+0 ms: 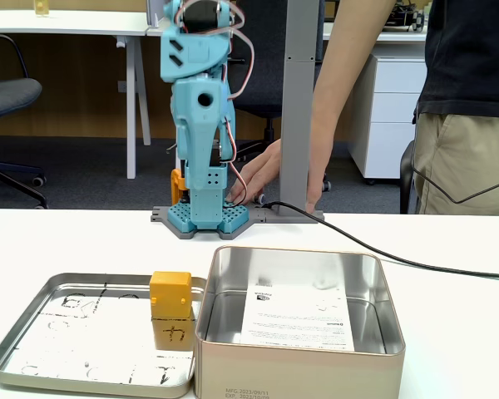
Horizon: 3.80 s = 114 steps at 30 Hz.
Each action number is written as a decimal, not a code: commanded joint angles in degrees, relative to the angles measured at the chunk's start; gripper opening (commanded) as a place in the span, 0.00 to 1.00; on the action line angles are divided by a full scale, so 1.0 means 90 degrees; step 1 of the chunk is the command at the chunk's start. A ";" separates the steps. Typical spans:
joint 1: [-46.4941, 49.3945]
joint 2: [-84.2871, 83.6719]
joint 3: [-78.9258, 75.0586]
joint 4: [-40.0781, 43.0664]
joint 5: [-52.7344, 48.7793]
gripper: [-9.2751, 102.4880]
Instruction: Grasp a lego block and put it in the bin.
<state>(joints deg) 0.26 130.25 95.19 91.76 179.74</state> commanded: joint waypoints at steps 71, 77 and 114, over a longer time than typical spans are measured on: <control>0.0898 -0.3906 0.1035 -0.4209 -0.0762 0.43; 0.0908 -0.4062 0.1035 -0.4355 -0.0742 0.42; 0.0830 -0.4141 0.2432 -0.5342 -0.0693 0.10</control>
<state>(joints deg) 7.56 91.49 115.75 43.59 173.41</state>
